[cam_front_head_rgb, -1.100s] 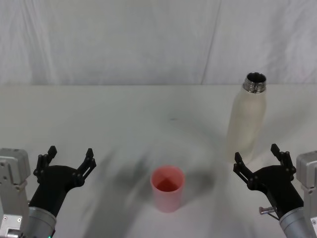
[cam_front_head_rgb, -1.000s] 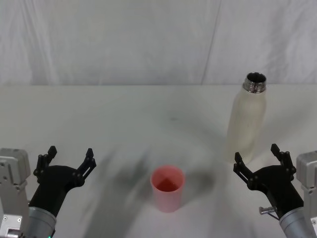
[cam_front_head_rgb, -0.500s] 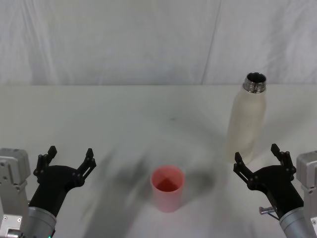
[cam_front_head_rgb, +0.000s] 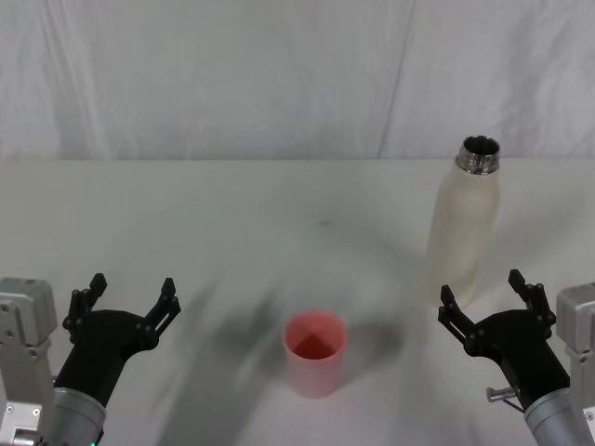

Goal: Grasp the thermos with one hand and pour water into the cup lid.

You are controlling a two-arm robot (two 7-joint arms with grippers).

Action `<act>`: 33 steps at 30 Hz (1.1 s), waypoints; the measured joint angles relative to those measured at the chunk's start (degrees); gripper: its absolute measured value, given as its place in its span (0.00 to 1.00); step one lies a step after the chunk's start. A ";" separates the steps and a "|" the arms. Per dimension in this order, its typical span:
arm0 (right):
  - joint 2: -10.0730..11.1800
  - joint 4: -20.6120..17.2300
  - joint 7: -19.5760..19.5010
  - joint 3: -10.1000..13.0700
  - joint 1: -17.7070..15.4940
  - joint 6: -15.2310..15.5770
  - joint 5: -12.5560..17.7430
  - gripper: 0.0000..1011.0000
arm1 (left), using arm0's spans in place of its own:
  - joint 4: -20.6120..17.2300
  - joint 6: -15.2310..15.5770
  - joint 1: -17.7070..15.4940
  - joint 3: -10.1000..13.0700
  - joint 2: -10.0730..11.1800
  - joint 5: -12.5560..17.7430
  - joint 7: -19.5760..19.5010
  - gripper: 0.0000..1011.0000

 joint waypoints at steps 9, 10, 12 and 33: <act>0.00 0.00 0.00 0.00 0.00 0.00 0.00 0.99 | 0.00 0.00 0.00 0.00 0.00 0.00 0.00 0.99; 0.00 0.00 0.00 0.00 0.00 0.00 0.00 0.99 | 0.00 0.00 0.00 0.00 0.00 0.00 0.00 0.99; 0.00 0.00 0.00 0.00 0.00 0.00 0.00 0.99 | 0.00 0.00 0.00 0.00 0.00 0.00 0.00 0.99; 0.00 0.00 0.00 0.00 0.00 0.00 0.00 0.99 | 0.00 0.00 0.00 0.00 0.00 0.00 0.00 0.99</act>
